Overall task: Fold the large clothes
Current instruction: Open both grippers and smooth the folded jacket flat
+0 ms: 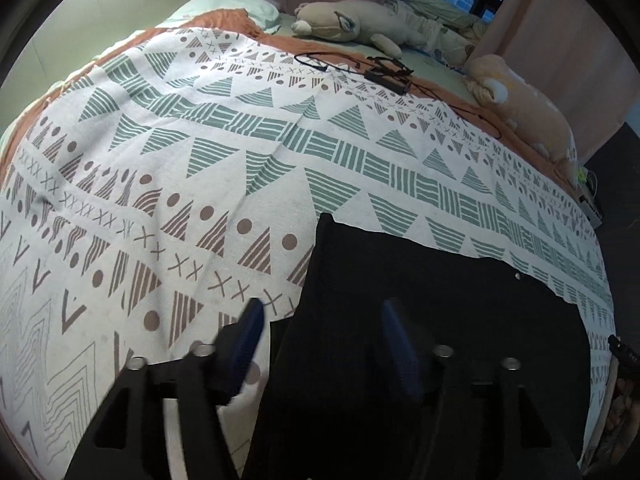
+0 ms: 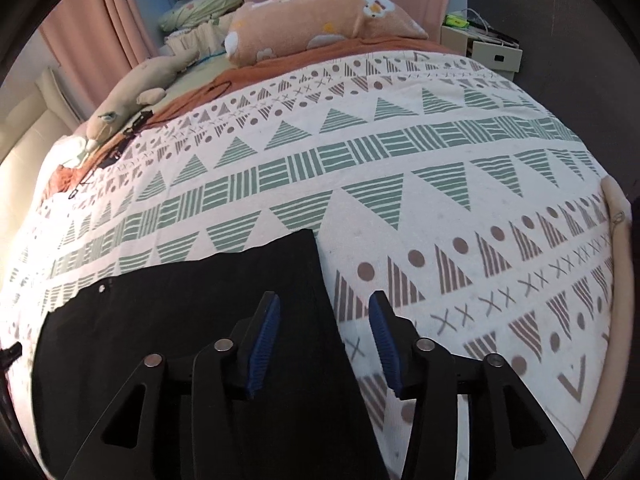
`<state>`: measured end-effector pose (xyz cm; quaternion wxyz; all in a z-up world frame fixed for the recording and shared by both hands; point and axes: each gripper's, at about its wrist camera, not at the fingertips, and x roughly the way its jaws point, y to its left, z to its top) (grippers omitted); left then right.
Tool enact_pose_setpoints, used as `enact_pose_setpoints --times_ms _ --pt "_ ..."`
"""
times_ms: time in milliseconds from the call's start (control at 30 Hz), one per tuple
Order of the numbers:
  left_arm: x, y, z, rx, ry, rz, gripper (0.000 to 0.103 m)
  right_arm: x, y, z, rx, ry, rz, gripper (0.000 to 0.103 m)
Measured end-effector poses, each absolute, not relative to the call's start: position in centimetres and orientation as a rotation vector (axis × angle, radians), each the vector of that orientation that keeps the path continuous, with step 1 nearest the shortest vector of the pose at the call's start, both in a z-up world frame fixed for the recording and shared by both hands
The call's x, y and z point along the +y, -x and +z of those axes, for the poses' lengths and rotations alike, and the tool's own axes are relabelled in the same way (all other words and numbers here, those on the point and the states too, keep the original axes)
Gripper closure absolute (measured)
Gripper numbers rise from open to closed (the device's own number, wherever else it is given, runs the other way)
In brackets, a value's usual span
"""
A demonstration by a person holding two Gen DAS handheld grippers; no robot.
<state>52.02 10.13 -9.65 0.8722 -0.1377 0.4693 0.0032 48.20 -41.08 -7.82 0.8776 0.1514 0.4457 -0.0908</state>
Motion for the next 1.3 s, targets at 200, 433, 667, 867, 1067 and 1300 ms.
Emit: enact_pose_setpoints --times_ms 200,433,667,867,1067,1300 --pt "9.5 -47.3 -6.5 0.913 0.247 -0.011 0.023 -39.2 -44.6 -5.9 0.892 -0.325 -0.147 0.019" --pt "8.9 -41.6 -2.5 0.809 0.196 -0.024 0.023 -36.1 -40.4 -3.6 0.845 -0.325 -0.088 0.0" --pt "8.7 -35.9 -0.5 0.73 0.188 -0.071 0.023 -32.4 -36.1 -1.9 0.833 -0.269 -0.073 0.0" --pt "9.4 -31.4 -0.5 0.671 0.247 -0.085 0.023 -29.0 -32.2 -1.0 0.809 -0.254 -0.017 0.001" --pt "9.8 -28.0 -1.9 0.66 0.28 -0.073 0.011 -25.4 -28.8 -1.6 0.796 -0.265 0.034 0.001" --pt "10.1 -24.9 -3.6 0.63 0.299 -0.053 0.0 -19.7 -26.7 -3.5 0.805 -0.18 0.162 0.001"
